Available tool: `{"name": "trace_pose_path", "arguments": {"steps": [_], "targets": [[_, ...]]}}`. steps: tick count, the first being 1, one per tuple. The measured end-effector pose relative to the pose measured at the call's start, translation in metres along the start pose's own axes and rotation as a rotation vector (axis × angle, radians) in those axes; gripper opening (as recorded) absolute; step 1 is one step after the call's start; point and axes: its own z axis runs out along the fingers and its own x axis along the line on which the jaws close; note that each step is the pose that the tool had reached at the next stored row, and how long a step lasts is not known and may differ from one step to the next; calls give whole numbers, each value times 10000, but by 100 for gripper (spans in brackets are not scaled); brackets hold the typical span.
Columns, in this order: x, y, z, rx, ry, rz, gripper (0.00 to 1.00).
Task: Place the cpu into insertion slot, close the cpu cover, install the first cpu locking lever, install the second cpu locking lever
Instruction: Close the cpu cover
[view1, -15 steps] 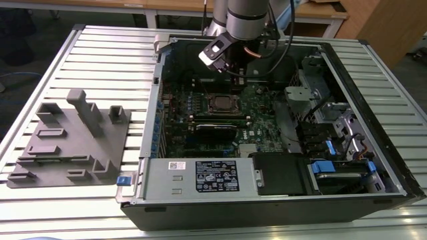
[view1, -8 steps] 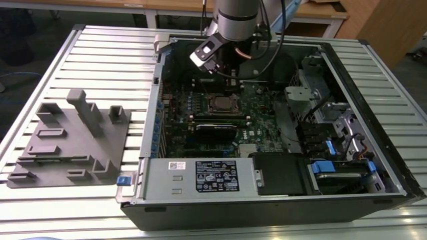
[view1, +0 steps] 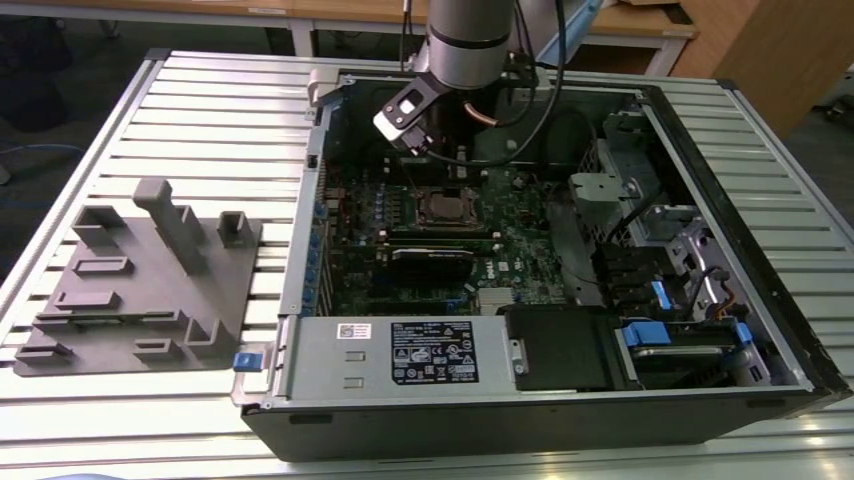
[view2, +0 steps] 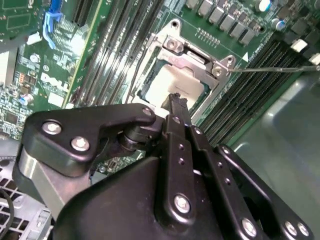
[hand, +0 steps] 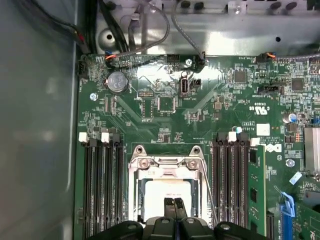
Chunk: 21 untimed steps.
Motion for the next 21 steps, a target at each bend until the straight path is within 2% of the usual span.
{"name": "trace_pose_path", "arguments": {"steps": [16,21], "targets": [[-1,-36,8,1,-1,-6,11],[-1,-38,9,-3,20,-234,11]]}}
